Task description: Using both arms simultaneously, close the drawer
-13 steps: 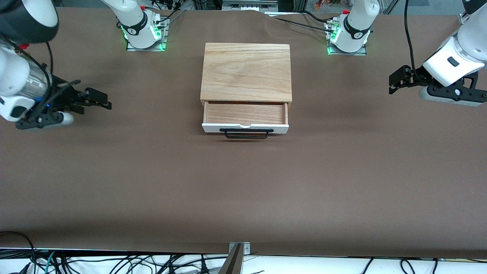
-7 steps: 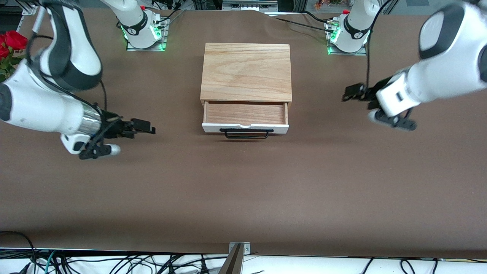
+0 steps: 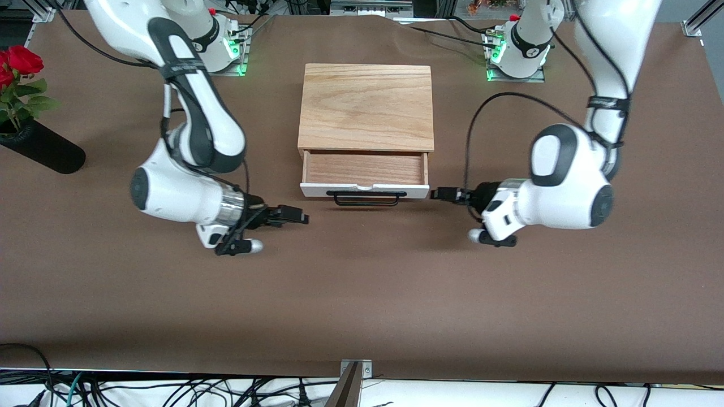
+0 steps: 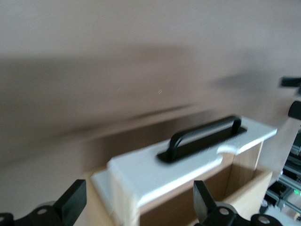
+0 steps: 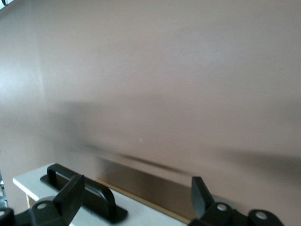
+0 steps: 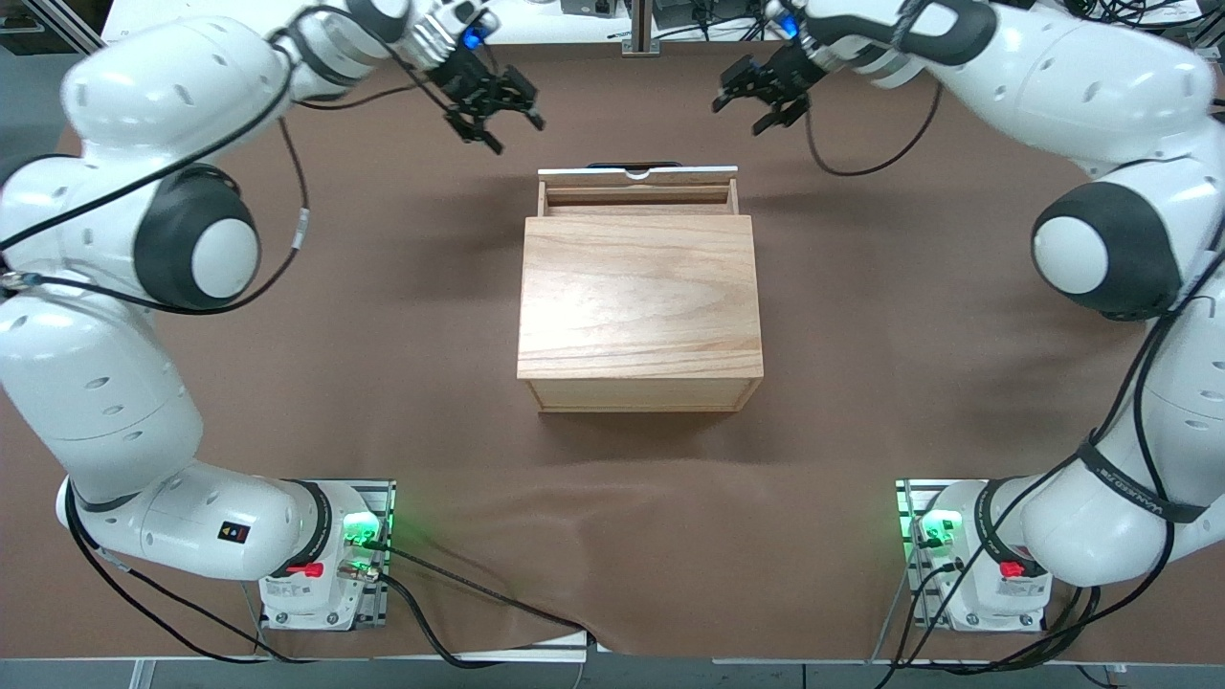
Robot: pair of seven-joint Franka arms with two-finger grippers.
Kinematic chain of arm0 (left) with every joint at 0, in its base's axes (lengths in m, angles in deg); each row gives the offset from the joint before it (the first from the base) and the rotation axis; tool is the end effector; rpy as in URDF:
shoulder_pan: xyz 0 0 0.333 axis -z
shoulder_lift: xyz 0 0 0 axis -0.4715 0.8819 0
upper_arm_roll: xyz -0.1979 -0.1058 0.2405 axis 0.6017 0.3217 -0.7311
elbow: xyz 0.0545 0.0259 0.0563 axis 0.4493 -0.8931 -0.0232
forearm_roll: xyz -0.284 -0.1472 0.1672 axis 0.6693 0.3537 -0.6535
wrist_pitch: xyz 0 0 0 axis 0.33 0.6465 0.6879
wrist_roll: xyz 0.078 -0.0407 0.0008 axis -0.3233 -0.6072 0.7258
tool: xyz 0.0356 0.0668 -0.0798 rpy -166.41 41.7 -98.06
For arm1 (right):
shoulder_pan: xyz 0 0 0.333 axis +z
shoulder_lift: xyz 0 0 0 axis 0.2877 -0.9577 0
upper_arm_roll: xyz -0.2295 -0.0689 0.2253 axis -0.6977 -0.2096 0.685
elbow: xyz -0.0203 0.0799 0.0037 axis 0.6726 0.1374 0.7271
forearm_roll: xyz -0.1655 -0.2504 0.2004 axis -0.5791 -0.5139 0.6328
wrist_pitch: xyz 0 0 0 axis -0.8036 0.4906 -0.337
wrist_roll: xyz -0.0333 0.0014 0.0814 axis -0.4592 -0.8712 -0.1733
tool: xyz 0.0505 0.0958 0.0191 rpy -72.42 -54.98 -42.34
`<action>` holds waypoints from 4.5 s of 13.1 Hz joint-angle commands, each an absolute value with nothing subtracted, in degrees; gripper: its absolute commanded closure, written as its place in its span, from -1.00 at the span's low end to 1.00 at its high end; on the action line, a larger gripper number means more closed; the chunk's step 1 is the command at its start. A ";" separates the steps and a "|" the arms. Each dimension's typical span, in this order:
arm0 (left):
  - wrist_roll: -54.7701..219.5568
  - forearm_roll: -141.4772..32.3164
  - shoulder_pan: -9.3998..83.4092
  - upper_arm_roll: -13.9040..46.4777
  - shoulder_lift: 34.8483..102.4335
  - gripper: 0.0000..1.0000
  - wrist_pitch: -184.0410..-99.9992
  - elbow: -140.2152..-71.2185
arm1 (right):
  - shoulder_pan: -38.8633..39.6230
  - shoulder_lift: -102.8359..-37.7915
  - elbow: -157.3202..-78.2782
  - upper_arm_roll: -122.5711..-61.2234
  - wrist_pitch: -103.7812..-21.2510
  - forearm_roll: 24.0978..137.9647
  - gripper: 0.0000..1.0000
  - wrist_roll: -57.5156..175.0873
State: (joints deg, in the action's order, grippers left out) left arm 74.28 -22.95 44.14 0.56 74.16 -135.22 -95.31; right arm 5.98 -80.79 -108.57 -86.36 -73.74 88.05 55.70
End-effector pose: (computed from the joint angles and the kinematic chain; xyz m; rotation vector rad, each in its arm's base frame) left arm 0.6143 -0.2509 0.3588 2.4887 -0.0414 -0.3444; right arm 0.6266 0.2901 0.3371 -2.5180 0.0307 0.0833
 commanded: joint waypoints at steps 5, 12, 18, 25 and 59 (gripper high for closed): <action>73.92 -21.65 50.54 0.24 78.70 -1.00 -141.41 -94.24 | 10.26 -79.37 -114.74 -86.10 -75.39 89.89 -1.00 53.84; 74.19 -21.56 50.98 0.25 79.40 -1.00 -130.78 -94.77 | 10.26 -74.99 -123.09 -83.72 -75.39 89.89 -1.00 53.31; 74.27 -21.47 50.98 0.25 79.58 -1.00 -124.80 -94.77 | 10.26 -69.19 -131.87 -80.83 -76.09 89.89 -1.00 53.23; 74.62 -21.47 50.89 0.25 80.11 -1.00 -118.11 -94.69 | 10.26 -66.71 -139.10 -76.69 -82.60 89.98 -1.00 53.31; 74.27 -62.43 31.82 -6.96 40.12 -1.00 -114.68 -102.95 | -6.08 -47.55 -109.22 -92.69 -37.07 43.57 -1.00 52.08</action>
